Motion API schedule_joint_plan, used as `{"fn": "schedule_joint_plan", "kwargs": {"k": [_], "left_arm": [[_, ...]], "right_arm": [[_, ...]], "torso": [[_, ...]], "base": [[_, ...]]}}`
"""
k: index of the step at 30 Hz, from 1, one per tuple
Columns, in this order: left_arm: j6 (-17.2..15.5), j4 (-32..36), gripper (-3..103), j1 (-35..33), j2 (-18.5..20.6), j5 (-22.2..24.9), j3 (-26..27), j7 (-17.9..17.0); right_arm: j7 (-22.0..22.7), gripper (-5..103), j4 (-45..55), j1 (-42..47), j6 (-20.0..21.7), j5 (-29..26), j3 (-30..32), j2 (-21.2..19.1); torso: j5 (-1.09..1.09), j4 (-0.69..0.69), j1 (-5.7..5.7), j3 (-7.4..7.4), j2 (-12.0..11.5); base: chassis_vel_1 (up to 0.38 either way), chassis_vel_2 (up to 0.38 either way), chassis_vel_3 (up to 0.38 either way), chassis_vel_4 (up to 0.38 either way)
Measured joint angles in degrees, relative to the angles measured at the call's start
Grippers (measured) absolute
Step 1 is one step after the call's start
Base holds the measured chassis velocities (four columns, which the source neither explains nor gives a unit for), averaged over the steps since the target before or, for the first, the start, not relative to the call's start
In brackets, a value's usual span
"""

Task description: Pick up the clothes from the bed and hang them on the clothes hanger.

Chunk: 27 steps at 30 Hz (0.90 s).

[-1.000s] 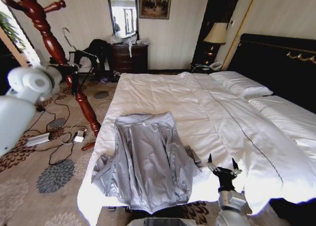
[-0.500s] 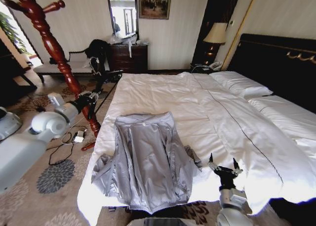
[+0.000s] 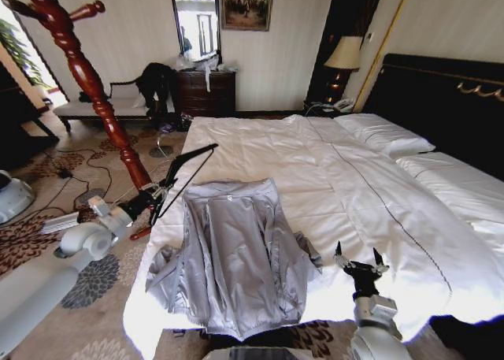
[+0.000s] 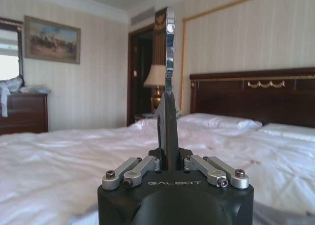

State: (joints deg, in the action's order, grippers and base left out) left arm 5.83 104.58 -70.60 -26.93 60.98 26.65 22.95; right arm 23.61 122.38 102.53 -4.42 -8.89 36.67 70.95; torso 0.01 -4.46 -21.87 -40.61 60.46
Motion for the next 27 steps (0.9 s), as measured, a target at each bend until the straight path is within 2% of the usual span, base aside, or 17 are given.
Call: {"fn": "schedule_joint_plan", "kwargs": {"k": [2,3,5,6,8,9,13,14,16,17,18,21,23,27], "left_arm": [[0.05,0.21,15,-3.32,-0.56,-0.97,1.69,0.53],[0.05,0.53,15,-4.73,-1.04,-1.22,2.52,0.54],[0.05,0.61,15,-4.94,-1.12,-1.22,2.67,0.54],[0.0,1.08,15,-5.81,-1.42,-1.08,3.23,0.49],[-0.35,1.44,15,-5.96,-1.42,-0.56,3.24,0.48],[-0.35,1.44,15,-5.96,-1.42,-0.56,3.24,0.48],[-0.7,1.41,15,-6.3,-1.34,-1.37,2.01,0.52],[-0.7,1.41,15,-6.3,-1.34,-1.37,2.01,0.52],[-0.71,1.39,15,-6.22,-1.45,-1.99,0.75,0.33],[-0.71,1.39,15,-6.22,-1.45,-1.99,0.75,0.33],[-0.73,1.53,15,-5.96,-1.45,-2.2,-0.16,0.28],[-0.78,1.81,15,-5.16,-1.31,-2.51,-1.69,0.24],[-0.78,1.85,15,-5.14,-1.3,-2.51,-1.78,0.24],[-1.03,2.65,15,-5.44,-1.56,-2.53,-2.64,-0.18]], "right_arm": [[0.22,100,-0.02,-1.65,2.2,-2.79,-0.72,-2.63],[0.64,100,-0.06,-3.43,3.95,-5.27,-1.33,-5.22],[0.74,100,-0.12,-4.03,4.44,-6.03,-1.53,-6.04],[0.99,100,-0.39,-6.54,6.43,-9.41,-2.47,-9.1],[1.2,100,-0.74,-10.29,8.95,-15.05,-3.45,-12.58],[1.2,100,-0.74,-10.29,8.95,-15.05,-3.45,-12.58],[2.25,100,-4.55,-20.79,14.42,-27.53,-6.42,-17.44],[2.25,100,-4.55,-20.79,14.42,-27.53,-6.42,-17.44],[2.79,100,-6.83,-26.0,17.1,-34.31,-8.08,-18.79],[2.79,100,-6.83,-26.0,17.1,-34.31,-8.08,-18.79],[3.4,100,-8.22,-29.1,18.78,-37.91,-9.1,-19.14],[4.1,100,-11.56,-35.48,21.77,-42.27,-11.62,-19.3],[4.1,100,-12.09,-36.39,22.05,-42.66,-12.09,-19.29],[2.64,100,-18.34,-45.33,22.89,-44.33,-19.24,-18.49]], "torso": [[0.0,0.0,0.0,0.0,0.0],[-0.01,0.0,0.0,0.0,0.0],[-0.02,0.01,0.0,0.0,0.0],[0.01,0.01,0.0,0.0,0.0],[0.0,0.0,-0.01,-0.01,0.0],[0.0,0.0,-0.01,-0.01,0.0],[0.01,0.02,-0.01,-0.01,-0.01],[0.01,0.02,-0.01,-0.01,-0.01],[0.0,0.0,-0.02,-0.02,-0.01],[0.0,0.0,-0.02,-0.02,-0.01],[-0.01,-0.01,-0.01,-0.02,-0.01],[0.0,-0.02,-0.02,-0.01,-0.01],[-0.01,-0.02,-0.02,-0.01,-0.01],[-0.01,0.01,-0.02,-0.01,-0.01]], "base": [[0.0,0.0,0.0,0.0],[0.0,0.0,0.0,0.0],[0.0,0.0,0.0,0.0],[0.0,0.0,0.0,0.0],[0.0,0.0,0.0,0.0],[0.0,0.0,0.0,0.0],[0.0,0.0,0.0,0.0],[0.0,0.0,0.0,0.0],[0.0,0.0,0.0,0.0],[0.0,0.0,0.0,0.0],[0.0,0.0,0.0,0.0],[0.0,0.0,0.0,0.0],[0.0,0.0,0.0,0.0],[0.0,0.0,0.0,0.0]]}}
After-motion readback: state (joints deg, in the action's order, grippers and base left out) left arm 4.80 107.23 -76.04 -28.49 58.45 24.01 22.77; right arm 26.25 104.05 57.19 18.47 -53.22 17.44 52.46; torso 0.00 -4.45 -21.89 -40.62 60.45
